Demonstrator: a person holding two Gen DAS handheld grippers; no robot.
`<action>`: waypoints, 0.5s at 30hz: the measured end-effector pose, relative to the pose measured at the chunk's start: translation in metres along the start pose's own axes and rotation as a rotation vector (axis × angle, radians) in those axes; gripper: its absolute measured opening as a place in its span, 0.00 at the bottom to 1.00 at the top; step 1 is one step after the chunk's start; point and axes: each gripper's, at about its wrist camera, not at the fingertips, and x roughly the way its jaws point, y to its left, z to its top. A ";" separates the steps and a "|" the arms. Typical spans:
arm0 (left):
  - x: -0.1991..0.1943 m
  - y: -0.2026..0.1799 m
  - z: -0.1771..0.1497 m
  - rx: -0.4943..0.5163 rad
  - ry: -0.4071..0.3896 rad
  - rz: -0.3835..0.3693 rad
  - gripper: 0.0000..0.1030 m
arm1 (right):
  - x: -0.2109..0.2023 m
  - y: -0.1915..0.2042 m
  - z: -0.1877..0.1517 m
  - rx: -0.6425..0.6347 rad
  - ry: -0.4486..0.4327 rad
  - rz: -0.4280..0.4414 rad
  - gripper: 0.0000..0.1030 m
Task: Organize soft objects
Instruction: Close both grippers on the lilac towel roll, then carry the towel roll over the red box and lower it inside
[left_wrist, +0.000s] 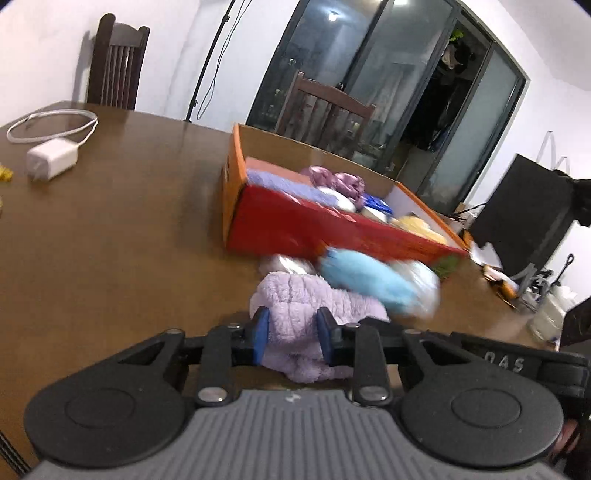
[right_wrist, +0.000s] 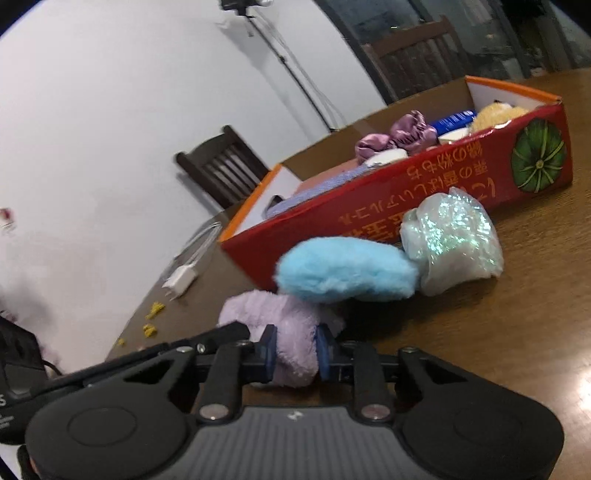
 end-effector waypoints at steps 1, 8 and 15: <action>-0.013 -0.005 -0.011 -0.009 0.004 -0.016 0.27 | -0.014 0.001 -0.006 -0.018 0.003 0.018 0.20; -0.075 -0.063 -0.079 -0.046 0.042 -0.123 0.27 | -0.127 -0.006 -0.049 -0.087 0.053 0.049 0.20; -0.085 -0.114 -0.116 0.118 0.055 -0.080 0.27 | -0.183 -0.029 -0.084 -0.100 0.066 -0.079 0.26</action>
